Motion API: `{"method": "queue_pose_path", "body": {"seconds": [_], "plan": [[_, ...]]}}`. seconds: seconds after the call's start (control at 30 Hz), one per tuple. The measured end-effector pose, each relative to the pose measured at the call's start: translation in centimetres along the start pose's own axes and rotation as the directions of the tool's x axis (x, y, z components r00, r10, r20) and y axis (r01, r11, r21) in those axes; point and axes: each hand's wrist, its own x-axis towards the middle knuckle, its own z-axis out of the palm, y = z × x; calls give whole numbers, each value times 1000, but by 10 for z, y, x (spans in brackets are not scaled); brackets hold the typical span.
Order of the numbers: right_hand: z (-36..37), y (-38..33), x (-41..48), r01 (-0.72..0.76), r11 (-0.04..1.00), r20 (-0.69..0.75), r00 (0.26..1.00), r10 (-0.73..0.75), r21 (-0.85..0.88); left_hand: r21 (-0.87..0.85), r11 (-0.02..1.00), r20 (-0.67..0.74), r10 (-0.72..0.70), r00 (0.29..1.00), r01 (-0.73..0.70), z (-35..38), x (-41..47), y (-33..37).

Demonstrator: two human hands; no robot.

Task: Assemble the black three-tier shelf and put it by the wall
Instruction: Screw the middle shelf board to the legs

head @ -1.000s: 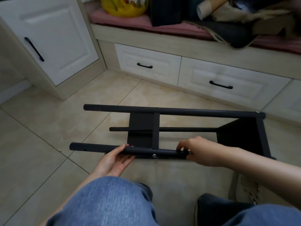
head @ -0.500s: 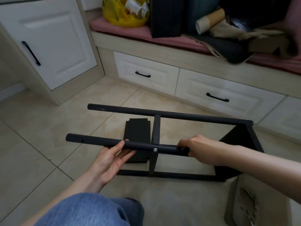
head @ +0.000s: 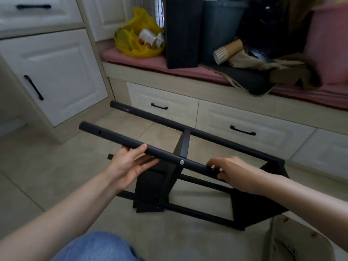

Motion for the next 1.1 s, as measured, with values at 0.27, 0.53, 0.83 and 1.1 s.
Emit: {"method": "queue_pose_path", "body": {"seconds": [0.27,0.53,0.83,1.1], "plan": [[-8,-16,-9,-71,962,-172,978,120,264,273,954,21,120,993,-121,84,5,63],[-33,-22,-44,-173,922,-151,960,237,348,574,777,158,203,966,-257,145,-32,70],[-51,-10,-85,-211,710,-236,848,475,672,646,664,256,275,927,-376,142,-76,49],[-69,-13,-83,-34,569,-279,847,453,822,670,576,476,150,866,-468,143,-101,37]]}}
